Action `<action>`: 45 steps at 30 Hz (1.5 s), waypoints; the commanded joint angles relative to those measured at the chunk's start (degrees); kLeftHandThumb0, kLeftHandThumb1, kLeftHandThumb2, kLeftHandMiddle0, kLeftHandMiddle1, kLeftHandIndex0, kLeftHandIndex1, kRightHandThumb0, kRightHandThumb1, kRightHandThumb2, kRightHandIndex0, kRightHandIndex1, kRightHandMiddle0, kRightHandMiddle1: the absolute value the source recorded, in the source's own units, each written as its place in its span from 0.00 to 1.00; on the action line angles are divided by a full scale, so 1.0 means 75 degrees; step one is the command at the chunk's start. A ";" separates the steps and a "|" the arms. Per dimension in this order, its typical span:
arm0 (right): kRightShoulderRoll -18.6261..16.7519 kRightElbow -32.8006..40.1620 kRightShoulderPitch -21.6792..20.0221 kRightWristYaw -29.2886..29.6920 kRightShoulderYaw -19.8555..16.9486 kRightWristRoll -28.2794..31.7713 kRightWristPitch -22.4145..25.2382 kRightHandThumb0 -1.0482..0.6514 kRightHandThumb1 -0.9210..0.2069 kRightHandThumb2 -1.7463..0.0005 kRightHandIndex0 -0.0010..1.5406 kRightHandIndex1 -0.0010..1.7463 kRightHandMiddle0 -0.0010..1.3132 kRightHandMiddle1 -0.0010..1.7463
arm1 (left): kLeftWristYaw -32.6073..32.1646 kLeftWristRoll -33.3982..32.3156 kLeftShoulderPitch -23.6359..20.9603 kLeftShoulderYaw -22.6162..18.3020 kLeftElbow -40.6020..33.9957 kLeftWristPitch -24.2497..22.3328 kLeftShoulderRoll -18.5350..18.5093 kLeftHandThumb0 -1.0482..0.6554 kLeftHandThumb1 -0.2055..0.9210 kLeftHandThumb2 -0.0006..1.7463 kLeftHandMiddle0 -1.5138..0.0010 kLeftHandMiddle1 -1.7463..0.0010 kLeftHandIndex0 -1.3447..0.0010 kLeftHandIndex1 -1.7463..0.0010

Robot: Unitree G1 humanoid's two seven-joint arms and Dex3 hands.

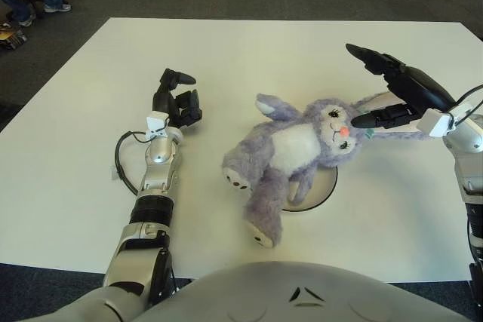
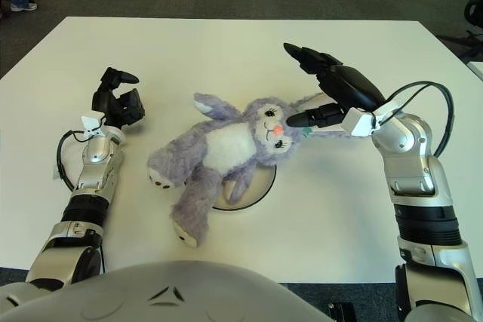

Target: Put the doll into the plate.

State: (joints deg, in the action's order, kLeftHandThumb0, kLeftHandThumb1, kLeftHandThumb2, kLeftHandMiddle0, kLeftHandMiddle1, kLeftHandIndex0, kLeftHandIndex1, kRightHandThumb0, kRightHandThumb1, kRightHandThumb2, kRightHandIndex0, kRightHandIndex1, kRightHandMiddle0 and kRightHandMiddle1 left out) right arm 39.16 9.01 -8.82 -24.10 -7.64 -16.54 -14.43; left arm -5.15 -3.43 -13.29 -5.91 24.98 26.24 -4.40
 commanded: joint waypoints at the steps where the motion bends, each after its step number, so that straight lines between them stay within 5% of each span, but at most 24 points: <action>1: -0.0018 0.0092 0.0097 0.0261 -0.0132 -0.0173 0.0219 0.00 0.04 0.90 0.00 0.00 0.00 0.00 | -0.0097 0.0098 0.0728 0.0011 0.0536 0.0215 0.0357 0.37 0.67 0.59 0.20 0.00 0.68 0.00; 20: 0.0122 -0.0584 0.0224 0.0819 -0.0412 -0.0262 0.0337 0.00 0.01 0.92 0.00 0.00 0.00 0.00 | -0.0137 0.0132 0.0777 -0.0136 0.0313 0.0241 0.0295 0.37 0.63 0.62 0.19 0.00 0.65 0.00; 26: 0.0324 -0.0650 0.0515 0.0628 -0.0824 0.0004 0.0636 0.00 0.00 0.91 0.00 0.00 0.00 0.00 | -0.0172 0.0151 0.0796 -0.0139 0.0215 0.0163 0.0290 0.37 0.63 0.62 0.20 0.00 0.65 0.00; 36: -0.0220 -0.0175 0.0186 0.1108 -0.1140 0.0060 0.2560 0.07 0.00 0.89 0.15 0.08 0.03 0.02 | -0.0129 0.0148 0.0785 -0.0122 0.0158 0.0115 0.0266 0.37 0.63 0.62 0.19 0.00 0.65 0.00; 40: -0.0492 -0.0209 -0.0237 0.1391 -0.1141 0.0167 0.3100 0.11 0.00 0.88 0.13 0.17 0.01 0.10 | -0.0087 0.0128 0.0775 -0.0114 0.0171 0.0145 0.0258 0.37 0.63 0.62 0.19 0.00 0.65 0.00; 45: -0.0811 -0.0243 -0.0317 0.1783 -0.1383 0.0332 0.3665 0.18 0.02 0.85 0.09 0.47 0.00 0.27 | -0.0016 0.0073 0.0764 -0.0108 0.0180 0.0152 0.0248 0.37 0.63 0.62 0.19 0.00 0.66 0.00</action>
State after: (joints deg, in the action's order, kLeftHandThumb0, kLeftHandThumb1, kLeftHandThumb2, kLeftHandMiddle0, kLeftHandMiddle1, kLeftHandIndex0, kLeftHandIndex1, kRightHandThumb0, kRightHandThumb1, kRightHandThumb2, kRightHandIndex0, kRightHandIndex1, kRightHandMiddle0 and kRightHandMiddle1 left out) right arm 34.74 6.86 -10.31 -12.88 -16.50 -14.97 10.26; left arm -5.76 -2.77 -12.57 -6.93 23.46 27.86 -4.55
